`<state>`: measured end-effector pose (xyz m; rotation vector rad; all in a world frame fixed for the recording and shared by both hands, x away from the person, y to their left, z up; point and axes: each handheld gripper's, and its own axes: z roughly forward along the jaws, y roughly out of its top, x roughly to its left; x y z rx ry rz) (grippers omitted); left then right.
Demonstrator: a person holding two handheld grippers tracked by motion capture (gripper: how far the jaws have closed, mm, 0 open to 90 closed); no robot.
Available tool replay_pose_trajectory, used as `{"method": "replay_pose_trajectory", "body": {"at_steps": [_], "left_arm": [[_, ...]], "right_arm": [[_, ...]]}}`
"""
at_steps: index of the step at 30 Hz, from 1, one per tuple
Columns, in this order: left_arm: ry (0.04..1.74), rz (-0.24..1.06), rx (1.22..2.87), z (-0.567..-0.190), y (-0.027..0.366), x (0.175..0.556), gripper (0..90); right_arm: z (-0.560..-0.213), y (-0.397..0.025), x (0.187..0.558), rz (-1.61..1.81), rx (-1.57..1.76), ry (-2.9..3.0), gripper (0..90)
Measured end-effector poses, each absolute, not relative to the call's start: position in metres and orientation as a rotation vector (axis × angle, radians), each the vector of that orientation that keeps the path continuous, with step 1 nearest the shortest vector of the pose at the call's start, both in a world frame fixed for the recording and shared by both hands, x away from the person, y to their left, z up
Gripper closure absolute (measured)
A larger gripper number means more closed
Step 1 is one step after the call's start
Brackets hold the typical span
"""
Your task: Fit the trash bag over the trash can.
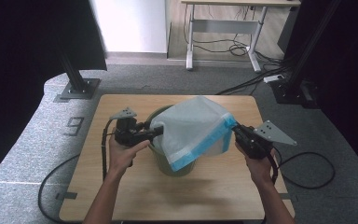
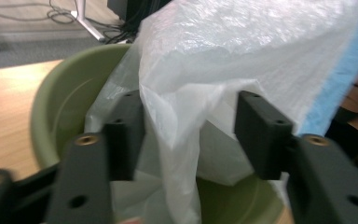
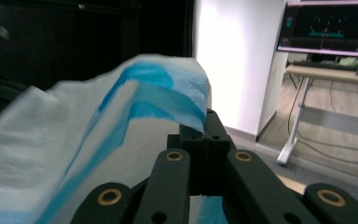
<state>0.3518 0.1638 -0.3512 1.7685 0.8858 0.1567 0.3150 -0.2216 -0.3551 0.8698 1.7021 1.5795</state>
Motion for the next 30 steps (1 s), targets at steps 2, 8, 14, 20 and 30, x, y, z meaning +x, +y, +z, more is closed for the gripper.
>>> {"method": "replay_pose_trajectory", "body": {"at_steps": [2,8,14,20,30], "left_arm": [[0.867,0.179,1.778,-0.347,0.168,0.345,34.4],[0.836,0.231,1.807,-0.338,0.171,0.329,22.8],[0.801,0.226,1.803,-0.336,0.164,0.328,22.8],[0.731,0.195,1.861,-0.337,0.126,0.328,18.6],[0.691,0.211,1.905,-0.340,0.084,0.323,8.8]], "right_arm": [[-0.361,-0.220,0.319,1.557,0.886,1.722,88.4],[-0.365,-0.224,0.323,1.520,0.937,1.720,88.4],[-0.364,-0.227,0.321,1.544,0.948,1.734,88.3],[-0.361,-0.203,0.313,1.588,0.848,1.786,88.3],[-0.373,-0.176,0.309,1.547,0.782,1.856,88.1]]}}
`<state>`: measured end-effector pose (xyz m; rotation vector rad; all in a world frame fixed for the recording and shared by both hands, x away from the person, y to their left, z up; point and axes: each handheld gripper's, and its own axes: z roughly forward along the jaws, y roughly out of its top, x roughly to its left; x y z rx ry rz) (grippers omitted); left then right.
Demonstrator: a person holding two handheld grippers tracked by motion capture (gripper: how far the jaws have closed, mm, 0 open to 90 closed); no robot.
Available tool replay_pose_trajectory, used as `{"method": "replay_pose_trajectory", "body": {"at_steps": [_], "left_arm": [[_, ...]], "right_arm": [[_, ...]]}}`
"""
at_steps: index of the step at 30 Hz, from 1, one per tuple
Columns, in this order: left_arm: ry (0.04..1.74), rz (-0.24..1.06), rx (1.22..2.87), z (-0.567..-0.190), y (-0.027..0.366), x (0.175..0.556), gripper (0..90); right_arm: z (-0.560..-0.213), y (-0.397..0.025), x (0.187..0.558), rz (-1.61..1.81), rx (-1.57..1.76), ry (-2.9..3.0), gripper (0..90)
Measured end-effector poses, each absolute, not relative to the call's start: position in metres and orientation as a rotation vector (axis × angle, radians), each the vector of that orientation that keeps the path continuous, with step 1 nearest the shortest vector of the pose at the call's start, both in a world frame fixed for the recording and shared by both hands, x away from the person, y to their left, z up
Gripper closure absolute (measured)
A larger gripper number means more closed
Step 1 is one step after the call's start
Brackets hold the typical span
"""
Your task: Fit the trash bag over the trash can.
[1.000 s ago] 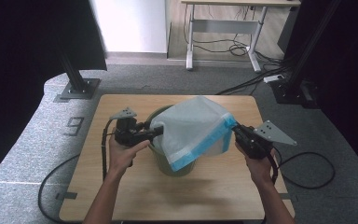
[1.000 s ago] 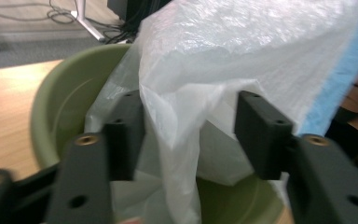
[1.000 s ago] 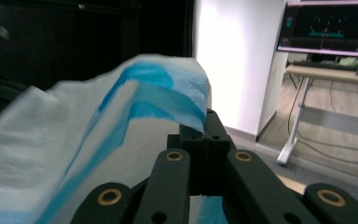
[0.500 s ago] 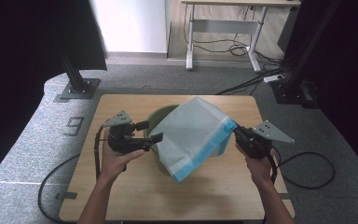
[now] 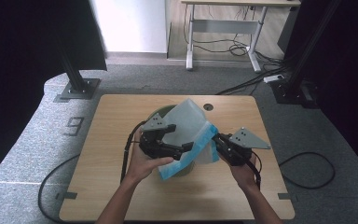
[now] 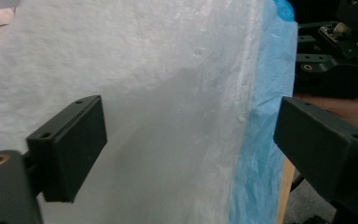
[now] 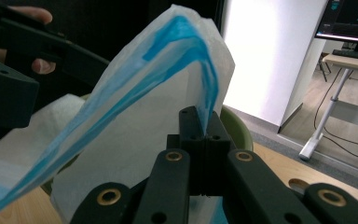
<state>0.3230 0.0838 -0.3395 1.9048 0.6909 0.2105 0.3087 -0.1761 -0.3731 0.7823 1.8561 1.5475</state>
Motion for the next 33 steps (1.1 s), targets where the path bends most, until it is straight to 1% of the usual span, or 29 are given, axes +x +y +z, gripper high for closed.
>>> {"method": "replay_pose_trajectory", "body": {"at_steps": [4,7,9,12,13,16,17,22,26,29,33], "left_arm": [[0.728,0.246,1.933,-0.347,0.077,0.323,3.8],[0.770,0.280,1.944,-0.353,0.075,0.326,3.0],[0.813,0.293,1.948,-0.357,0.075,0.330,5.5],[0.833,0.275,1.948,-0.362,0.075,0.335,14.9],[0.836,0.268,1.954,-0.364,0.073,0.337,16.0],[0.819,0.241,1.976,-0.367,0.069,0.337,24.9],[0.813,0.232,1.981,-0.368,0.067,0.337,25.9],[0.791,0.229,1.950,-0.367,0.067,0.333,26.4],[0.794,0.255,1.929,-0.362,0.067,0.332,29.8],[0.788,0.273,1.907,-0.356,0.067,0.332,29.4],[0.799,0.298,1.865,-0.344,0.068,0.335,25.8]], "right_arm": [[-0.380,-0.179,0.309,1.537,0.799,1.862,88.0],[-0.384,-0.183,0.310,1.532,0.827,1.866,87.9],[-0.387,-0.185,0.311,1.532,0.838,1.868,87.9],[-0.388,-0.187,0.311,1.534,0.841,1.872,87.9],[-0.389,-0.187,0.311,1.535,0.841,1.874,87.8],[-0.389,-0.186,0.311,1.536,0.835,1.879,87.8],[-0.389,-0.185,0.311,1.536,0.833,1.880,87.8],[-0.388,-0.183,0.309,1.537,0.820,1.883,87.8],[-0.388,-0.183,0.309,1.542,0.813,1.885,87.8],[-0.388,-0.182,0.308,1.540,0.802,1.886,87.8],[-0.389,-0.183,0.308,1.535,0.804,1.887,87.9]]}}
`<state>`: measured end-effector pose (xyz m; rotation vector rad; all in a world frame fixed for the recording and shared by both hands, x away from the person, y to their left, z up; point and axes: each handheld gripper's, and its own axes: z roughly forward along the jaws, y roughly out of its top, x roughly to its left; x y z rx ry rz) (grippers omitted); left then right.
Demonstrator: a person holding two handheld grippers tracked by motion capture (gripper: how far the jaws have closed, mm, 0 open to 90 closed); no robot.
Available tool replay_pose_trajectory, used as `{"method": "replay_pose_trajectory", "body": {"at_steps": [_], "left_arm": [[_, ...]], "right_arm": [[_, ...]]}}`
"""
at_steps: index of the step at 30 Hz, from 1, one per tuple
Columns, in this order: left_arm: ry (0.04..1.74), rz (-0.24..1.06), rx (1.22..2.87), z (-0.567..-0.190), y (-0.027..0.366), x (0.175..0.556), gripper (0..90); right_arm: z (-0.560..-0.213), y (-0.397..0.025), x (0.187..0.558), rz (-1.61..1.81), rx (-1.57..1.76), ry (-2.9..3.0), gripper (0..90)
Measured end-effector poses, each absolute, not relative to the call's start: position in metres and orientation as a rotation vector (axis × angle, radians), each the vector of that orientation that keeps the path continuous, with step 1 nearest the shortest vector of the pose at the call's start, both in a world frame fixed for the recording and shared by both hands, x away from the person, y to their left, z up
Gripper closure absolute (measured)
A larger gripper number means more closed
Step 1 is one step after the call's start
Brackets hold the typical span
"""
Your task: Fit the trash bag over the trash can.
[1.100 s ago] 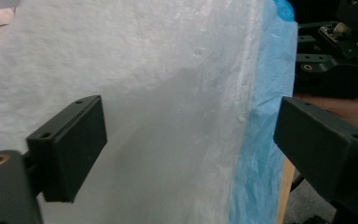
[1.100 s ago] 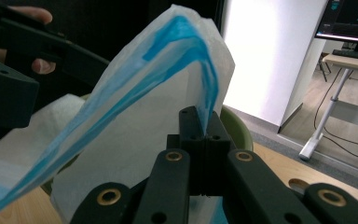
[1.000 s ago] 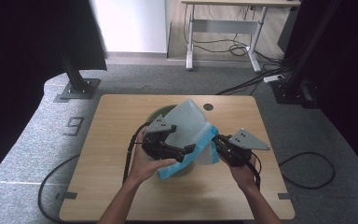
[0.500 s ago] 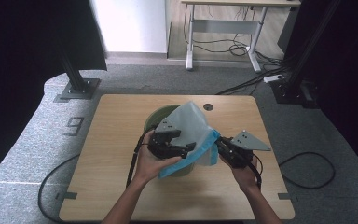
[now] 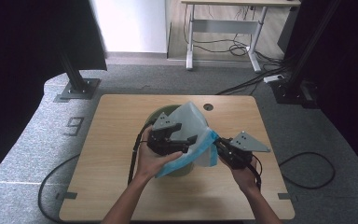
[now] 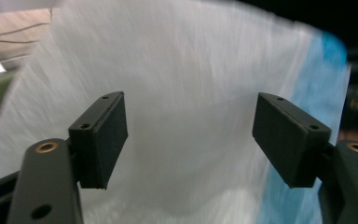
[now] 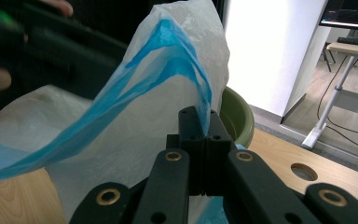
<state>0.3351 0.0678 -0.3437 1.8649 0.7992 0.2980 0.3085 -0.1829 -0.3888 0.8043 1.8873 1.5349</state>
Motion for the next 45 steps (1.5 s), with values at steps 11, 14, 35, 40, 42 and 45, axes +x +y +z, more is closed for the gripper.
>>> {"method": "replay_pose_trajectory", "body": {"at_steps": [11,14,35,40,42,45], "left_arm": [[0.823,0.281,1.831,-0.314,0.057,0.352,15.8],[0.823,0.278,1.851,-0.315,0.053,0.354,15.0],[0.861,0.308,1.892,-0.304,0.031,0.364,14.8],[0.887,0.304,1.927,-0.317,0.034,0.368,15.9],[0.890,0.295,1.933,-0.321,0.037,0.368,17.1],[0.890,0.268,1.952,-0.328,0.041,0.369,21.7]], "right_arm": [[-0.389,-0.181,0.309,1.516,0.795,1.891,87.8],[-0.389,-0.181,0.309,1.510,0.794,1.892,87.8],[-0.390,-0.178,0.307,1.489,0.778,1.893,87.6],[-0.390,-0.182,0.307,1.489,0.783,1.888,87.5],[-0.390,-0.183,0.307,1.491,0.787,1.885,87.1],[-0.390,-0.184,0.307,1.495,0.792,1.880,86.8]]}}
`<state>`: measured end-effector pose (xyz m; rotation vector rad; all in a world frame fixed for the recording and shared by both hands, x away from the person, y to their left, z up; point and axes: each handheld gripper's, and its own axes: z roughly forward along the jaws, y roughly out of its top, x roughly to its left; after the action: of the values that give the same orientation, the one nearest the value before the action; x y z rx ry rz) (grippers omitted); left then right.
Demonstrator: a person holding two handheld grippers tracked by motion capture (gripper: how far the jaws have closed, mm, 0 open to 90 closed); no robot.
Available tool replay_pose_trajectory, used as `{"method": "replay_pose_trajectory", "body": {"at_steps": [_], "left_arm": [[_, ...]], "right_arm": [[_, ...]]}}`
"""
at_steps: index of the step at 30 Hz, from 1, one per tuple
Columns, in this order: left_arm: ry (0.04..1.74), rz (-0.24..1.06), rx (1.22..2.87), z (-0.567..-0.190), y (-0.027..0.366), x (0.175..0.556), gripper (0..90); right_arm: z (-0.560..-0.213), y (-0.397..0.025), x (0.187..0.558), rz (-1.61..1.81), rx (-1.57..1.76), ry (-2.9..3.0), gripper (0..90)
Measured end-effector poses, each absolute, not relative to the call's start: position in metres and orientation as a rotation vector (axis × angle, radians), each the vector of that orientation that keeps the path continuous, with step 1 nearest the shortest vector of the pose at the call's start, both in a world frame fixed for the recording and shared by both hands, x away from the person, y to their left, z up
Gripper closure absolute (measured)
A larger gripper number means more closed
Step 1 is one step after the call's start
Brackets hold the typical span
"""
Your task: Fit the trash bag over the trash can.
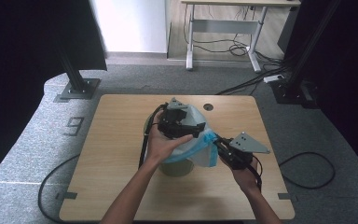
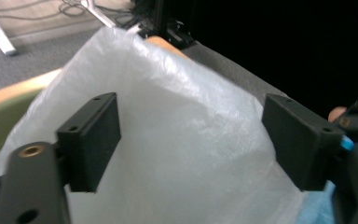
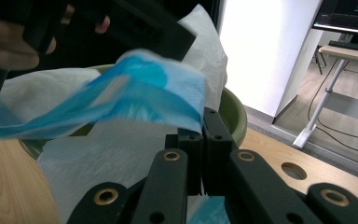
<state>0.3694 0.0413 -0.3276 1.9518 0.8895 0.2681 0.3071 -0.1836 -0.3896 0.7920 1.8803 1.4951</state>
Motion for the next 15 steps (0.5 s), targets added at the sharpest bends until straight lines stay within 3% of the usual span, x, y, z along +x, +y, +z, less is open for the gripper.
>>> {"method": "replay_pose_trajectory", "body": {"at_steps": [6,11,15], "left_arm": [[0.888,0.232,1.964,-0.337,0.046,0.370,38.5],[0.861,0.184,1.975,-0.340,0.047,0.371,62.7],[0.846,0.133,1.960,-0.341,0.050,0.375,79.5]], "right_arm": [[-0.389,-0.184,0.308,1.498,0.797,1.876,86.8],[-0.388,-0.184,0.308,1.501,0.792,1.871,86.4],[-0.388,-0.187,0.307,1.509,0.793,1.862,80.4]]}}
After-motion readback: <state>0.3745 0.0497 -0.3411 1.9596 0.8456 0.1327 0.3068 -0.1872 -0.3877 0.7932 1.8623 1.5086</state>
